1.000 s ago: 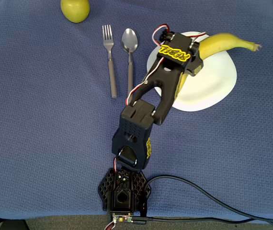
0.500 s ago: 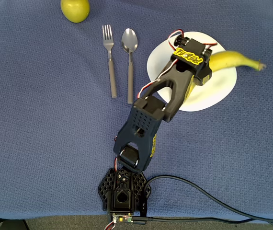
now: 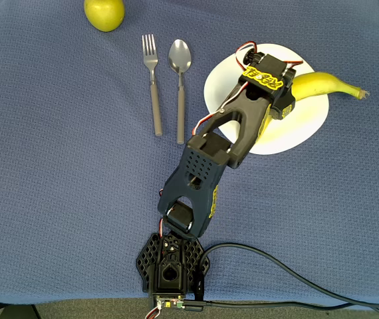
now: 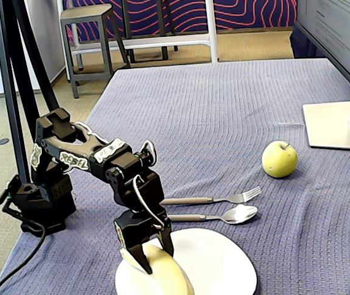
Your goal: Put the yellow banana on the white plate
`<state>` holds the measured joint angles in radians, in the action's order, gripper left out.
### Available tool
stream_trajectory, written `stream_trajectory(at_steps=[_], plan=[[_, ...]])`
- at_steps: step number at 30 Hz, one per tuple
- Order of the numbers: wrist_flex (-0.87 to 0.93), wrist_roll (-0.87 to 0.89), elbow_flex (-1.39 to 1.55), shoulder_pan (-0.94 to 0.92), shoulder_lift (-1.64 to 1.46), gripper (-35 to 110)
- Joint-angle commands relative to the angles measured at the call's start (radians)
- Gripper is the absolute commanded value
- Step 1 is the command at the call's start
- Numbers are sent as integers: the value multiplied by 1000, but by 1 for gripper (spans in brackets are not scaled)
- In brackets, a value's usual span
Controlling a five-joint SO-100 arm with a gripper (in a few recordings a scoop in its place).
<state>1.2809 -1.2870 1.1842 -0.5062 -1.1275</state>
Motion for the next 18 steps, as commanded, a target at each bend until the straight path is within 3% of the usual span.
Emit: stream_trajectory(at_steps=[1,18], plan=[[-15,-21,-48,-5,-60,17],[-51,94,-11,-26,-83,27]])
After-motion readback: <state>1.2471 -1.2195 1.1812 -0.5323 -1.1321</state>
